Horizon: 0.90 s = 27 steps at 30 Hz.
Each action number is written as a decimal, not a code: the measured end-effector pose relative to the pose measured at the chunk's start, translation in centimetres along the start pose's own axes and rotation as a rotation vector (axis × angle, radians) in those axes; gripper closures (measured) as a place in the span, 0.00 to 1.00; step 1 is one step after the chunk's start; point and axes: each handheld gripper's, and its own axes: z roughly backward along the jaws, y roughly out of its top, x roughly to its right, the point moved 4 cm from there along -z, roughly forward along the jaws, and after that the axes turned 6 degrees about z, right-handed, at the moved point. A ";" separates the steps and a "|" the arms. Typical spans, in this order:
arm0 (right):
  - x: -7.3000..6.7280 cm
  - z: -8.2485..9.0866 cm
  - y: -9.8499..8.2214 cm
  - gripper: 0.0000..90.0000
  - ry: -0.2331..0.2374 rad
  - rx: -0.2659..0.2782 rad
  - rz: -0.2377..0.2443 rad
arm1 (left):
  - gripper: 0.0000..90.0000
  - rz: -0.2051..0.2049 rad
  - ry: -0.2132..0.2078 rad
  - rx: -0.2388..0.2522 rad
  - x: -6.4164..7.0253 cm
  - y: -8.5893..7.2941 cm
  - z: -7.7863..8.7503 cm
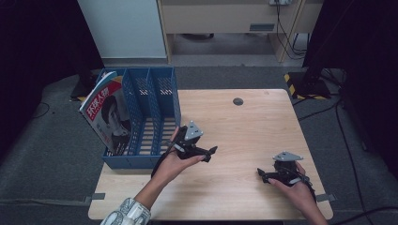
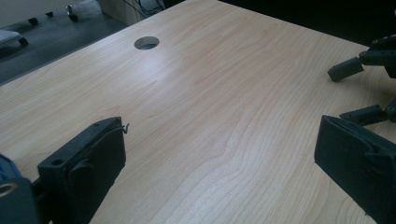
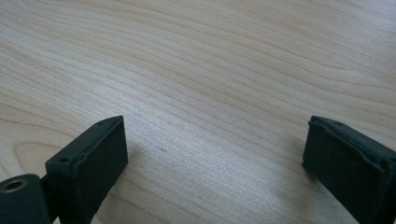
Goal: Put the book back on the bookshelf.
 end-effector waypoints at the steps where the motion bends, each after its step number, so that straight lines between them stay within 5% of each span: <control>1: 0.0 0.0 0.0 0.08 0.000 0.000 0.000 | 0.02 -0.007 -0.001 -0.006 0.2 0.0 -0.2; 27: 0.0 0.1 -0.1 0.08 0.002 -0.001 0.003 | 0.03 0.022 -0.049 -0.102 3.3 -2.1 -5.4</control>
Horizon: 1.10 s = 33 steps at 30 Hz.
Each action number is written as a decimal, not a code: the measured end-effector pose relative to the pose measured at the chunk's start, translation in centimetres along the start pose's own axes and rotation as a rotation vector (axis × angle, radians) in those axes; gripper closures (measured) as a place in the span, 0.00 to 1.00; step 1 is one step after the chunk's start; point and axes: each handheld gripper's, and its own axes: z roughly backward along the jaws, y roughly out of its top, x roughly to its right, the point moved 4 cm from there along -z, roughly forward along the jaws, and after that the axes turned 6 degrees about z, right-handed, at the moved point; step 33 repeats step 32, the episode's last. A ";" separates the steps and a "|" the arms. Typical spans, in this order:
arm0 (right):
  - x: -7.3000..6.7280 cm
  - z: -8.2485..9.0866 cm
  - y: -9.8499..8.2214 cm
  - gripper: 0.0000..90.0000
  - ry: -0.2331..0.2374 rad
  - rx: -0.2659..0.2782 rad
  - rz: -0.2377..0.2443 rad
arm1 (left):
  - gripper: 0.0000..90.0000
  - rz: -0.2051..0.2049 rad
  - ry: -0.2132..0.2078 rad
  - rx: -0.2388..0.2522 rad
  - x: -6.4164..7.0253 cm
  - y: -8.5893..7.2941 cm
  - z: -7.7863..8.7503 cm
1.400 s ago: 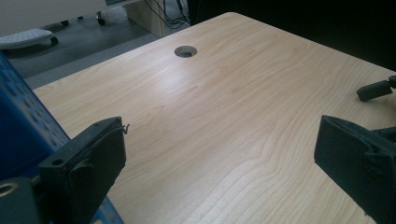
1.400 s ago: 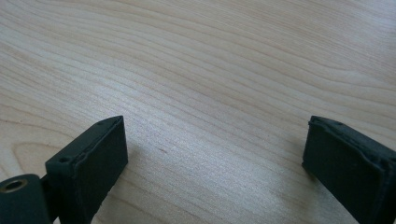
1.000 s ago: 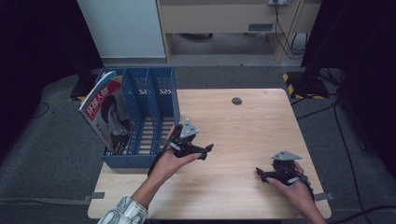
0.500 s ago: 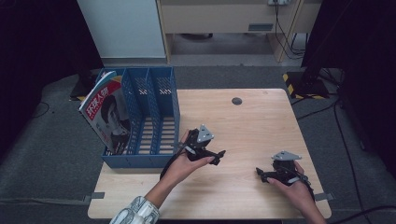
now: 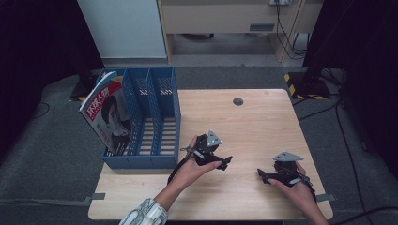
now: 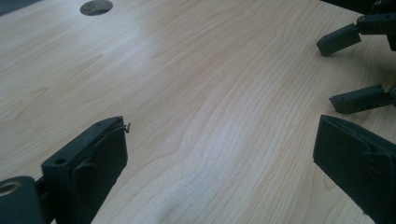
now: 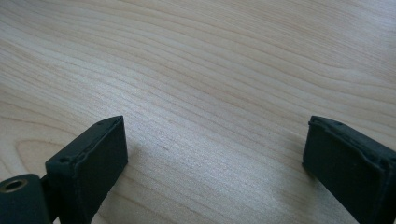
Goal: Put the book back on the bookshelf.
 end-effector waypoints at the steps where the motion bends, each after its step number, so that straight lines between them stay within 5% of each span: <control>1: 0.0 0.0 0.0 0.08 0.000 0.000 0.000 | 0.03 0.001 -0.002 -0.005 0.0 -0.1 -0.2; 8: 0.0 0.0 0.0 0.08 0.000 0.000 -0.002 | 0.03 0.016 0.002 -0.048 0.2 -1.0 -2.0; 13: 0.0 0.0 0.0 0.08 0.001 0.000 -0.002 | 0.04 0.067 0.041 -0.087 -0.7 -1.7 -3.7; 23: -0.1 0.0 0.0 0.08 0.001 0.001 -0.003 | 0.04 0.099 0.090 -0.113 -2.5 -3.2 -5.2; 33: -0.1 0.1 -0.1 0.08 0.000 0.000 -0.001 | 0.01 0.073 0.125 -0.126 -3.1 -3.8 -5.3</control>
